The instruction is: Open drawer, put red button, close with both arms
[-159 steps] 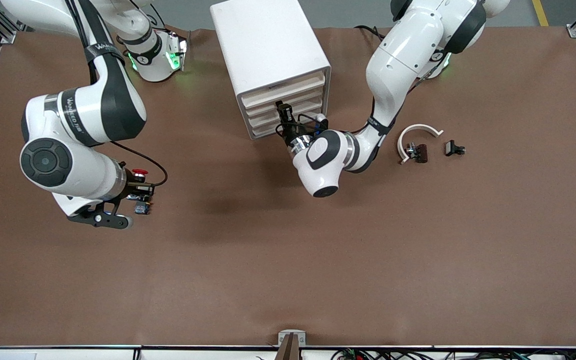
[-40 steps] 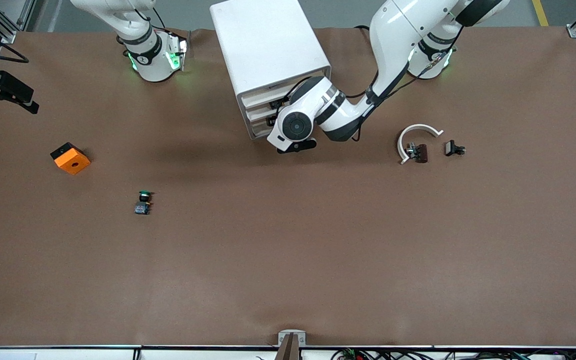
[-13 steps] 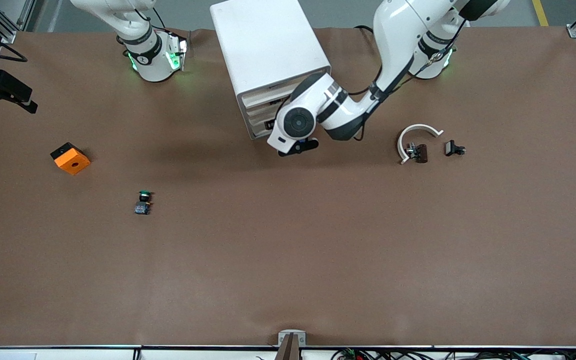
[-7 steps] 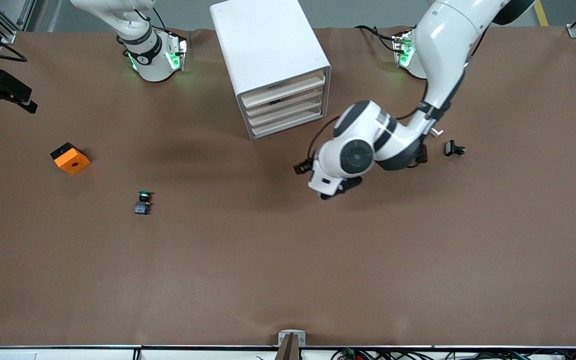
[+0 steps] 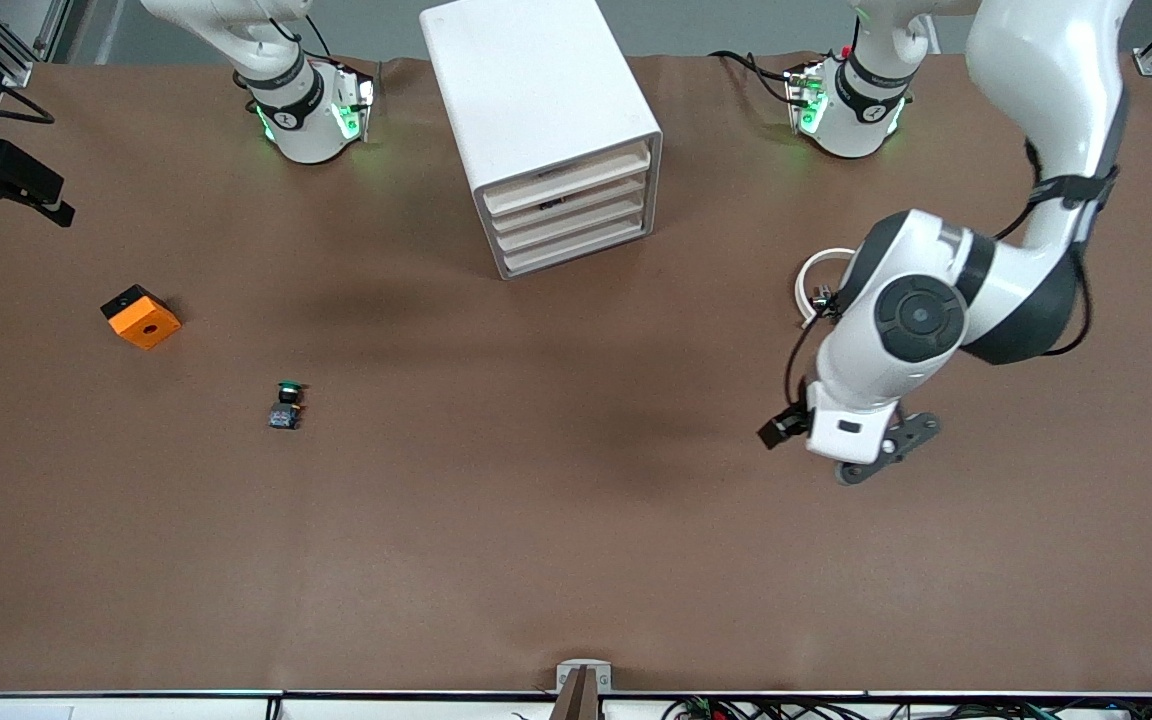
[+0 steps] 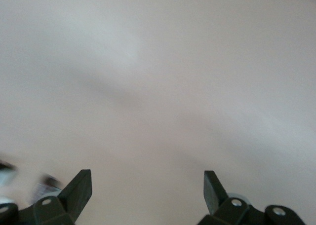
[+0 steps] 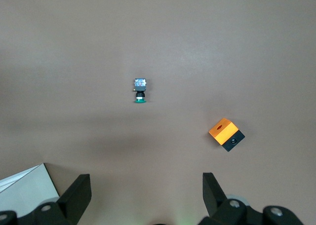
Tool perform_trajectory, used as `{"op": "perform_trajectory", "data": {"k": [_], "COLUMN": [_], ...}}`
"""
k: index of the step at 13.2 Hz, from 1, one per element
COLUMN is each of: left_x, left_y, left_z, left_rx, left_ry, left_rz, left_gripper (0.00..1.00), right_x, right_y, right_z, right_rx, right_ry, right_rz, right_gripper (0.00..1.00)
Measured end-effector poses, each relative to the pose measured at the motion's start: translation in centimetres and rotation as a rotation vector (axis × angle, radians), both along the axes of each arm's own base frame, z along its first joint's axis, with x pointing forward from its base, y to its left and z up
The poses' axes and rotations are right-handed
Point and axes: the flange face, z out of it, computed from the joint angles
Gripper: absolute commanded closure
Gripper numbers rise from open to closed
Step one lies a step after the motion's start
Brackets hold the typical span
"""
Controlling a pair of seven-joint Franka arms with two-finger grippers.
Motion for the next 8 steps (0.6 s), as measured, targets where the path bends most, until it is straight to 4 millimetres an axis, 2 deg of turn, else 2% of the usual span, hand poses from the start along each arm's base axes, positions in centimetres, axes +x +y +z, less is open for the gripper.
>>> {"op": "perform_trajectory", "data": {"k": [5,8], "left_x": [-1.3,-2.3], "left_y": [6.9,14.5], "left_z": [8.8,14.1], "left_rx": [0.131,0.082], "left_ry": [-0.009,-0.004], "left_rz": [-0.170,-0.258], "left_gripper": [0.00,0.00], "right_x": [0.0,0.1], "right_y": [-0.1,0.0], "right_z": [0.7,0.5], "right_rx": [0.000,-0.001], "right_ry": [-0.015,-0.014], "right_rz": [-0.001,-0.001], "right_gripper": [0.00,0.00]}}
